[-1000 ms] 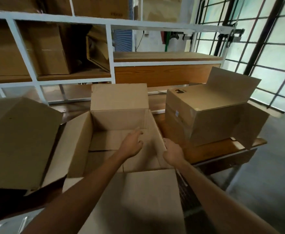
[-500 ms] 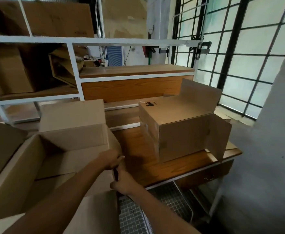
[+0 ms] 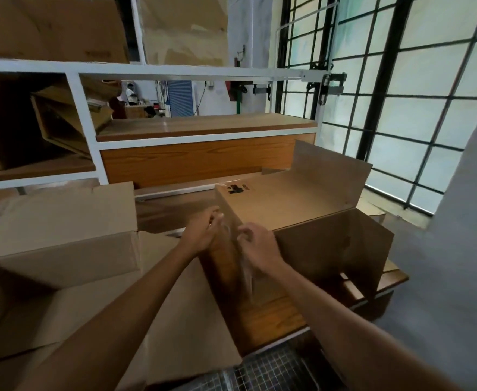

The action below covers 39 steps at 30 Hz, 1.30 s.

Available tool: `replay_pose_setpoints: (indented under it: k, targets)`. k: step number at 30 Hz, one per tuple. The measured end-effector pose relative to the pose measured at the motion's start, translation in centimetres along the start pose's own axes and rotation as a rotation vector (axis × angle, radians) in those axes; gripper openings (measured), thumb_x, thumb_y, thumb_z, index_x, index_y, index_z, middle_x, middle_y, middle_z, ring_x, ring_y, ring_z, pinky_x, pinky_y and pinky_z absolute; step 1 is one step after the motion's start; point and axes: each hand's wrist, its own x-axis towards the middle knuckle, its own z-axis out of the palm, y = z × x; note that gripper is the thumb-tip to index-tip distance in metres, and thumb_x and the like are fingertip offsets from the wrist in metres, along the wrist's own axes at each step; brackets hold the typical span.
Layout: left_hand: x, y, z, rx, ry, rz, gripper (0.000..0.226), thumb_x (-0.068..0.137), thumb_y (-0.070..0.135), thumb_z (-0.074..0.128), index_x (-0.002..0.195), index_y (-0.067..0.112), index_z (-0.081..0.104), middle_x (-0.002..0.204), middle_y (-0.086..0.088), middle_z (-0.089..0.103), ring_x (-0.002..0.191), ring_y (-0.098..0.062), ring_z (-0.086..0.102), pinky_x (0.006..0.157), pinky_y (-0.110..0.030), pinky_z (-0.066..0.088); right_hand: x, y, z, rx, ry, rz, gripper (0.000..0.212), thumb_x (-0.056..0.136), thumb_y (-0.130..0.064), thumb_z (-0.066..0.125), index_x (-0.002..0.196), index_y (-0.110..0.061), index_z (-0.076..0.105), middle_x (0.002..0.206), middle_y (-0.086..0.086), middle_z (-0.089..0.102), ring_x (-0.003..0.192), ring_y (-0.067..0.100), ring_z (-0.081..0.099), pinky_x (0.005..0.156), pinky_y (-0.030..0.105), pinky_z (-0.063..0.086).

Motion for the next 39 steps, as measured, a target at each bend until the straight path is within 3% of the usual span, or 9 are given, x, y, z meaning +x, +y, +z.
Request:
replay_pose_setpoints:
  k: [2,9,16,19,21,28,31,35,39]
  targets:
    - [2.7,1.8,1.6,-0.023,-0.003,0.042,0.037,0.102,0.037,0.039,0.134,0.020,0.047,0.125,-0.002,0.058,0.111,-0.016,0.056,0.078,-0.018,0.040,2.2,0.2,-2.5,-0.037,0.032,-0.045,0.016,0.095,-0.027,0.059,0.107,-0.021,0.067,0.106,-0.006,0.069,0.096,0.009,0.062,0.083,0.026,0.049]
    - [8.9,5.5,9.0,-0.035,-0.129,0.148,0.045,0.104,0.036,0.034,0.141,0.013,0.043,0.144,-0.012,0.049,0.126,-0.024,0.049,0.104,-0.034,0.037,6.6,2.9,-8.3,-0.178,0.318,-0.052,0.018,0.092,-0.026,0.057,0.104,-0.026,0.070,0.101,-0.006,0.072,0.092,0.012,0.065,0.081,0.032,0.053]
    - [11.5,5.3,12.5,0.373,-0.222,0.123,0.047,0.097,0.053,0.036,0.132,0.024,0.048,0.141,-0.001,0.049,0.128,-0.020,0.045,0.109,-0.043,0.034,8.6,10.0,-15.7,-0.485,0.619,0.159,0.027,0.085,-0.020,0.061,0.112,-0.019,0.065,0.126,0.007,0.053,0.120,0.027,0.048,0.098,0.043,0.040]
    - [11.7,5.1,12.9,0.401,-0.207,0.115,0.047,0.097,0.053,0.036,0.133,0.025,0.049,0.141,0.000,0.049,0.128,-0.020,0.045,0.109,-0.043,0.033,8.9,12.9,-17.3,-0.602,0.511,0.436,0.029,0.086,-0.030,0.058,0.111,-0.015,0.062,0.121,0.013,0.051,0.115,0.032,0.046,0.093,0.047,0.038]
    - [11.6,4.9,12.9,0.385,-0.141,0.083,0.040,0.096,0.052,0.038,0.119,0.025,0.057,0.125,-0.002,0.060,0.111,-0.018,0.054,0.100,-0.042,0.043,9.0,14.5,-18.6,-0.538,0.428,0.579,0.037,0.085,-0.034,0.058,0.114,-0.012,0.061,0.121,0.016,0.051,0.116,0.037,0.045,0.093,0.050,0.039]
    - [9.6,6.6,12.7,0.515,0.139,-0.226,0.036,0.090,0.046,0.041,0.075,0.018,0.060,0.077,-0.002,0.062,0.067,-0.015,0.057,0.063,-0.030,0.048,10.2,17.3,-24.1,-0.084,0.199,0.553,0.035,0.075,-0.036,0.071,0.100,-0.012,0.066,0.099,0.010,0.067,0.094,0.029,0.064,0.084,0.044,0.055]
    - [9.3,6.8,13.0,0.485,0.104,-0.280,0.032,0.088,0.043,0.043,0.073,0.019,0.057,0.082,-0.002,0.063,0.069,-0.015,0.057,0.063,-0.030,0.046,10.3,18.2,-24.2,-0.026,0.193,0.553,0.022,0.083,-0.026,0.069,0.092,-0.006,0.065,0.094,0.011,0.063,0.092,0.027,0.062,0.080,0.037,0.052]
    - [8.8,6.9,13.4,0.482,0.045,-0.352,0.029,0.093,0.048,0.041,0.093,0.023,0.057,0.106,0.001,0.052,0.096,-0.019,0.051,0.080,-0.036,0.041,9.6,18.6,-25.0,0.143,0.201,0.488,0.013,0.086,-0.013,0.066,0.078,-0.004,0.067,0.078,0.012,0.064,0.069,0.021,0.058,0.057,0.031,0.046]
    - [8.2,5.9,13.2,0.468,0.082,-0.441,0.039,0.095,0.051,0.038,0.108,0.019,0.056,0.119,-0.005,0.054,0.095,-0.018,0.054,0.080,-0.035,0.043,8.9,17.2,-26.4,0.288,0.128,0.431,0.009,0.083,-0.004,0.064,0.075,-0.004,0.068,0.071,0.009,0.062,0.065,0.018,0.057,0.050,0.028,0.043]
